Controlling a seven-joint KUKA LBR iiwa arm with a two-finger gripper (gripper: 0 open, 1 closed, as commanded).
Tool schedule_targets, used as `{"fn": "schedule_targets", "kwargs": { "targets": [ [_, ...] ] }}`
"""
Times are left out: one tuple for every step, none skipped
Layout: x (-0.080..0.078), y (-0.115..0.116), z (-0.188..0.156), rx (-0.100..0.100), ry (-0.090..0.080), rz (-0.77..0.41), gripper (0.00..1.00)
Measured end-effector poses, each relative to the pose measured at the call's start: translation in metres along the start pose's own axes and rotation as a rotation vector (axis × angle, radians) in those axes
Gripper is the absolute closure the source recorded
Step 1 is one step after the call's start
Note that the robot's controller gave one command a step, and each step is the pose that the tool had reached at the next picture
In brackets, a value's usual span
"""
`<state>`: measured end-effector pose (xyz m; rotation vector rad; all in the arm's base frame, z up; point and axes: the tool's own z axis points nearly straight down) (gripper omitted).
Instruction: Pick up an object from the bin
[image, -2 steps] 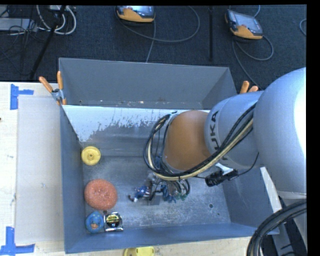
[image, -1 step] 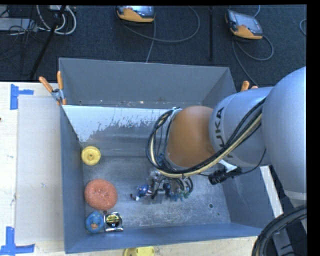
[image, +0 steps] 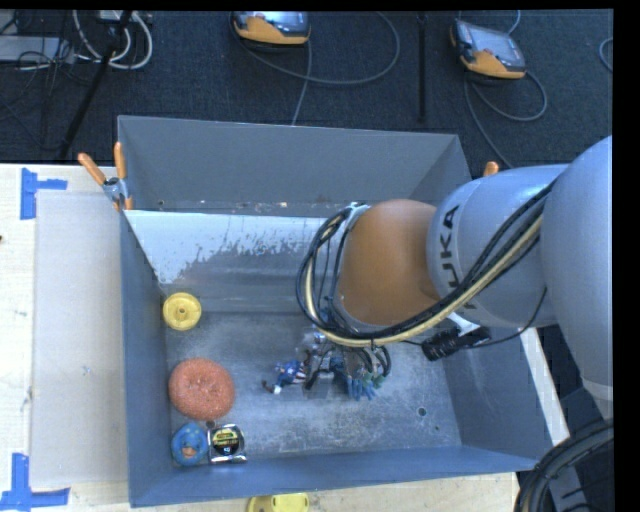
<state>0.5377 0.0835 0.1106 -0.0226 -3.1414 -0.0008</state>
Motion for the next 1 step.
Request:
{"fn": "schedule_targets", "kwargs": {
  "targets": [
    [-0.0012, 0.0001, -0.0124, -0.001, -0.006, 0.001, 1.00]
  ]
}}
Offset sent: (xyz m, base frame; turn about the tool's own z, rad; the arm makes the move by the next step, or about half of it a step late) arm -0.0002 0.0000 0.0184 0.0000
